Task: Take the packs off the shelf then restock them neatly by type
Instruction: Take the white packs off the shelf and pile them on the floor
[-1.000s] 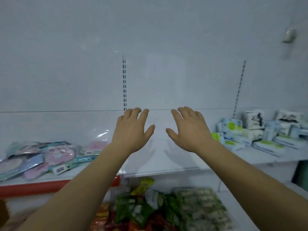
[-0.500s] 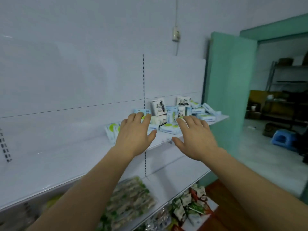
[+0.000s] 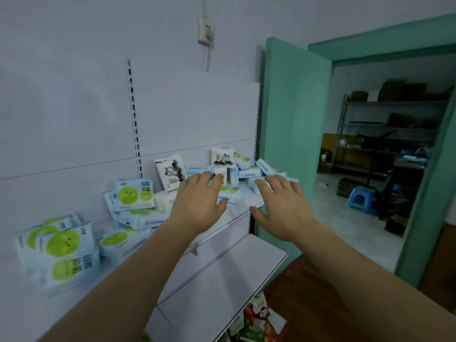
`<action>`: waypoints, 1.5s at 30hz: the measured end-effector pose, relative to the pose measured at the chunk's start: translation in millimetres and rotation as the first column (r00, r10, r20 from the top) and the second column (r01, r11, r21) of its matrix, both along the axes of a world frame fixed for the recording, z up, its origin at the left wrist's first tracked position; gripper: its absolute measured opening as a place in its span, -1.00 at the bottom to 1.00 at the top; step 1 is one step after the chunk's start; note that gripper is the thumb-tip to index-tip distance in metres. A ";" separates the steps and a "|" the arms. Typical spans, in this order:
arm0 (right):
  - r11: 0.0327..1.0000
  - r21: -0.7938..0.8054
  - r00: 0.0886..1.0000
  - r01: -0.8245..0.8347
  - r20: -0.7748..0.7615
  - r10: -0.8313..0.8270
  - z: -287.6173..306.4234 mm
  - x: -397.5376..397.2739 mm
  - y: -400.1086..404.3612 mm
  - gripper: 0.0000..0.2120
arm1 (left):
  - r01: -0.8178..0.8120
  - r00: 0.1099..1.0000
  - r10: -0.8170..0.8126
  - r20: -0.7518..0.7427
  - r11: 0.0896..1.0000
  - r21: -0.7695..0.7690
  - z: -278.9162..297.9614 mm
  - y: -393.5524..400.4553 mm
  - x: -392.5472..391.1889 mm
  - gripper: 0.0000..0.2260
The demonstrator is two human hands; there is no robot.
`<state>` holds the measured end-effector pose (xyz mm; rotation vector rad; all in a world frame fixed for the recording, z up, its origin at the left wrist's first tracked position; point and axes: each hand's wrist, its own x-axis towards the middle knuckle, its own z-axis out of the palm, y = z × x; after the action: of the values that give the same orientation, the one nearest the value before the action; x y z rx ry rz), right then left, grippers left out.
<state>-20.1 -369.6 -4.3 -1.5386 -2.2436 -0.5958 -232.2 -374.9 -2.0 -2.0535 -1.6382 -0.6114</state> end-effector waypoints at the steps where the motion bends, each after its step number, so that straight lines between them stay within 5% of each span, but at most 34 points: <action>1: 1.000 -0.002 1.000 0.011 0.000 -0.011 -1.4 5.4 14.5 -0.37 | -0.001 1.000 0.001 -0.010 1.000 -0.005 -1.0 17.9 3.5 -0.51; 12: 1.000 -0.026 0.999 0.002 -0.051 -0.004 -14.5 81.8 181.5 -0.30 | 0.010 1.000 -0.011 -0.016 0.999 -0.034 -14.9 195.6 80.5 -0.50; 19: 0.987 -0.061 0.989 -0.147 -0.011 0.147 -5.0 111.3 304.1 -0.37 | -0.172 0.985 0.170 -0.031 0.982 -0.078 -17.1 280.1 98.8 -0.52; 28: 0.904 0.003 0.903 -0.427 -0.048 0.426 4.2 31.0 417.7 -0.35 | -0.541 0.840 0.529 -0.122 0.831 -0.125 -11.7 338.9 49.1 -0.61; 36: 0.852 -0.114 0.859 -0.511 -0.048 0.509 5.6 -46.1 482.4 -0.31 | -0.474 0.878 0.442 -0.186 0.743 -0.473 -16.0 380.7 -0.1 -0.47; 45: 0.637 0.041 0.571 -0.769 -0.403 0.715 48.5 -41.7 521.5 -0.56 | -0.471 0.879 0.432 -0.201 0.719 -0.511 -5.9 408.2 3.6 -0.46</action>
<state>-61.8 151.9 44.1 -0.5170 -2.3411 0.1276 -228.6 33.4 -7.9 -1.8512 -2.3679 0.1282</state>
